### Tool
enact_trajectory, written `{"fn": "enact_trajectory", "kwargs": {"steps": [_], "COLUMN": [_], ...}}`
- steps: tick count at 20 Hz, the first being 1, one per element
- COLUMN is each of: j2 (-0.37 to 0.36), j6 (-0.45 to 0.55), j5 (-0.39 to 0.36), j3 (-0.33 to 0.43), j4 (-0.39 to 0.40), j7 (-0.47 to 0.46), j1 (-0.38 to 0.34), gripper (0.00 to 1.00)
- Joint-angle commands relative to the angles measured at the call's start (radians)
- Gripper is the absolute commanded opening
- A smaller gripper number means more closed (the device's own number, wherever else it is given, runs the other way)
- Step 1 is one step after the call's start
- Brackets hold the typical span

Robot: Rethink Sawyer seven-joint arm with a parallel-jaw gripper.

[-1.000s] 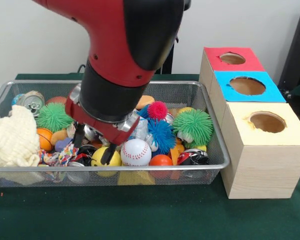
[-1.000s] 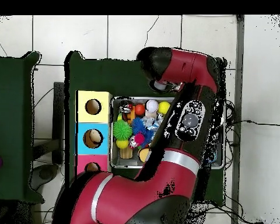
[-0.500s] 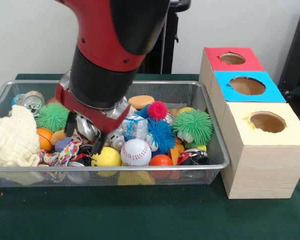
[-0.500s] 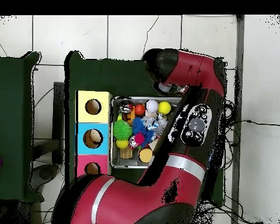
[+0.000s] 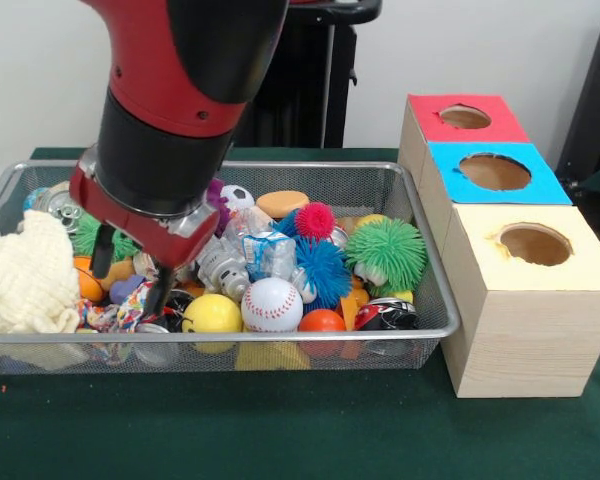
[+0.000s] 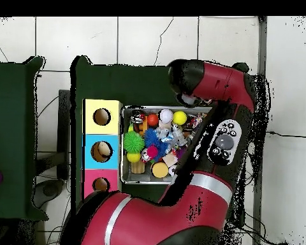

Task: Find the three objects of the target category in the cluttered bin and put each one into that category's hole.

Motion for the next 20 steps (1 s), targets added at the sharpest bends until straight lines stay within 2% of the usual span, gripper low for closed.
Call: {"fn": "enact_trajectory", "kwargs": {"steps": [1, 10, 20], "j2": [0.019, 0.029, 0.027], "j6": [-0.118, -0.227, -0.243], "j5": [0.004, 0.023, 0.045], "j3": [0.08, 0.083, 0.055], "j4": [0.198, 0.248, 0.292], "j7": [0.251, 0.273, 0.323], "j1": [-0.017, -0.004, 0.029], "gripper": [1.0, 1.0, 1.0]}}
